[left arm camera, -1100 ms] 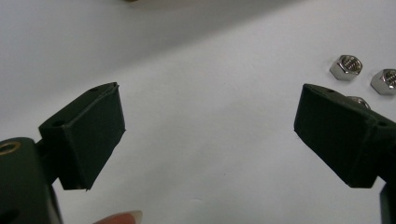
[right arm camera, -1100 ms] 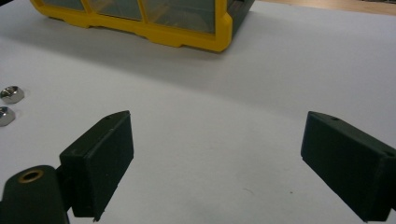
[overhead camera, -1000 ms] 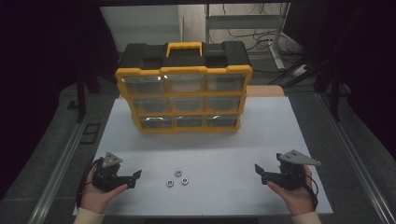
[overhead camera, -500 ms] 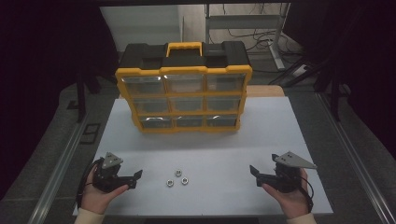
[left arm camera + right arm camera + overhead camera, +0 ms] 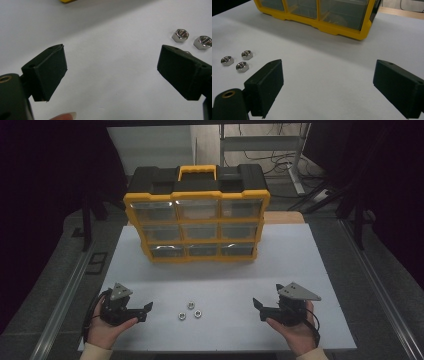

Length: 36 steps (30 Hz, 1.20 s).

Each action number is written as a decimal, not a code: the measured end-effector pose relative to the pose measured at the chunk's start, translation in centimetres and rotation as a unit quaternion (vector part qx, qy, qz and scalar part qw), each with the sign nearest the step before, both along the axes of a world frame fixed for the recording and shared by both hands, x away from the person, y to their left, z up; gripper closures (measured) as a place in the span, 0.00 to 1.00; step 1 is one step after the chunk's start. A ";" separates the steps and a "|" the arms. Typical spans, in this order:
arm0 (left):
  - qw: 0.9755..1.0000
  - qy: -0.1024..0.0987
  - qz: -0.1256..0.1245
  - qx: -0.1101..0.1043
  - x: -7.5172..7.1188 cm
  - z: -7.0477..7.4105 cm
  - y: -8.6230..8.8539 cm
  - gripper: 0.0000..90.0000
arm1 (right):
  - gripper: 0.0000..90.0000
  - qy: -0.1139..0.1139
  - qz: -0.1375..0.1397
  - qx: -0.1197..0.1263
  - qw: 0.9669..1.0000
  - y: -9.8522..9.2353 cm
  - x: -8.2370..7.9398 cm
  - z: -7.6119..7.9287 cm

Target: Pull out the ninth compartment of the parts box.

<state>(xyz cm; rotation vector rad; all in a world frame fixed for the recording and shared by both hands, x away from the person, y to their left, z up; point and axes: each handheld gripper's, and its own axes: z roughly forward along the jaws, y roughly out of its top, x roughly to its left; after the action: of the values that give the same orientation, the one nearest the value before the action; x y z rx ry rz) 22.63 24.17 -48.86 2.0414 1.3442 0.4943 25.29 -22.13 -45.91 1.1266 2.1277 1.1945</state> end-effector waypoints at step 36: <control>1.000 0.005 -0.002 0.013 0.3 -0.4 0.0 0.11 | 0.12 0.000 -0.005 -0.003 1.000 4.6 -0.9 -1.9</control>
<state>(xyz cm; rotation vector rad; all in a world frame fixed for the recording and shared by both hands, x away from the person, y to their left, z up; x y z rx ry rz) 22.95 24.15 -49.24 2.0697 1.3453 0.5029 24.38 -17.55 -47.84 1.1336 2.1225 1.1830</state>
